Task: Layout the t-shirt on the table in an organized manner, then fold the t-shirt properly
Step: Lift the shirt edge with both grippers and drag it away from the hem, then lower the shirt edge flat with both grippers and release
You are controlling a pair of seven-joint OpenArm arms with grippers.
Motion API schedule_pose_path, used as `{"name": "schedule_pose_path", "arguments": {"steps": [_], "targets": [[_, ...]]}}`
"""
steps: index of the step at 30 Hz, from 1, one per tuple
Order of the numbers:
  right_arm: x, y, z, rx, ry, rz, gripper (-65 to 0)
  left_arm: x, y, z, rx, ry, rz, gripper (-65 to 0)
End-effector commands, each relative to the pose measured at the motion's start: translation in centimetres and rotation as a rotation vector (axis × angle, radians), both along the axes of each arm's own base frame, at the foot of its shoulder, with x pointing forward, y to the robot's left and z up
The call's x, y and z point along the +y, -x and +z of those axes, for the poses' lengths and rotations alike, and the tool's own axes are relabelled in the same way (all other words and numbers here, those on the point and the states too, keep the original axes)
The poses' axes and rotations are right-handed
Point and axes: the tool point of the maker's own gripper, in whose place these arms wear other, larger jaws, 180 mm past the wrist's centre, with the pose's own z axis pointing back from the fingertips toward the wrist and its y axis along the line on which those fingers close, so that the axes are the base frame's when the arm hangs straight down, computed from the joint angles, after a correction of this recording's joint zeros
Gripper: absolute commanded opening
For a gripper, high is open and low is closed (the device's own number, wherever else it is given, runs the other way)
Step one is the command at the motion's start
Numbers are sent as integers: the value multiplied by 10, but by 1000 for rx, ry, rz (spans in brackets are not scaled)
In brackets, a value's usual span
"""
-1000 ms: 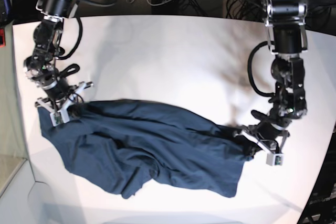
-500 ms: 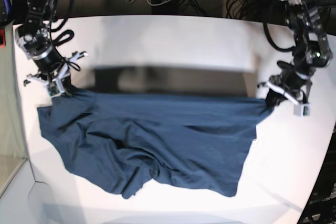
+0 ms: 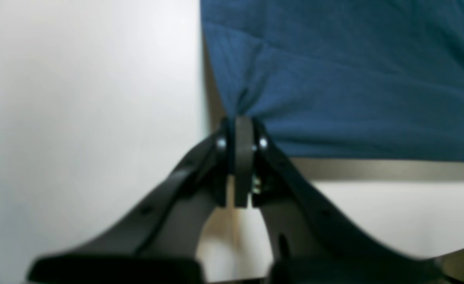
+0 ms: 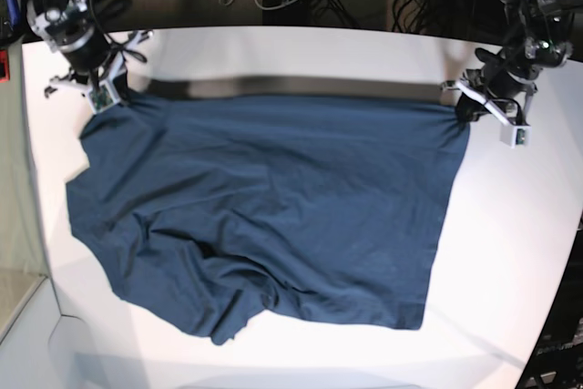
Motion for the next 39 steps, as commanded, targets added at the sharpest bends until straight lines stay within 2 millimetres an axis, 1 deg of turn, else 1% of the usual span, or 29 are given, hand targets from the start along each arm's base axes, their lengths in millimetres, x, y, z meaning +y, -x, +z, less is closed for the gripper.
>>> {"name": "schedule_pose_path", "arguments": {"steps": [1,4,5,9,14,16,21,28,30,35,37,39], "targets": [[2,0,11,-35,2,11,-650,5,-4,10,-34,-13,0,-648],[11,14,14,-24,-10,4,-650,4,-4,10,-35,-13,-3,-648],[12,21,11,-1,-2,1,-650,3,-4,10,-34,-12,-6,-648],[8,42,-6,120,30,-20,-650,3,-6,10,-36,-11,-6,-648],[26,56,-19,198,20,21,-650,2,-7,10,-34,-10,-9,-645],[31,58,-20,207,15,34,-650,2,-6,10,-32,-12,-9,-645],[32,57,-20,206,14,33,-650,2,0,6,-14,-12,-10,-644],[31,56,-20,204,16,33,-650,5,31,-10,61,-16,-5,-644],[31,57,-20,205,16,33,-626,7,37,-14,76,-21,-6,-644],[32,58,-21,209,14,37,-498,14,38,-18,94,-32,-8,-639],[33,61,-22,215,13,40,-446,14,41,-18,99,-35,-8,-601],[34,68,-24,230,14,47,-409,13,41,-18,98,-35,-11,-536]]}}
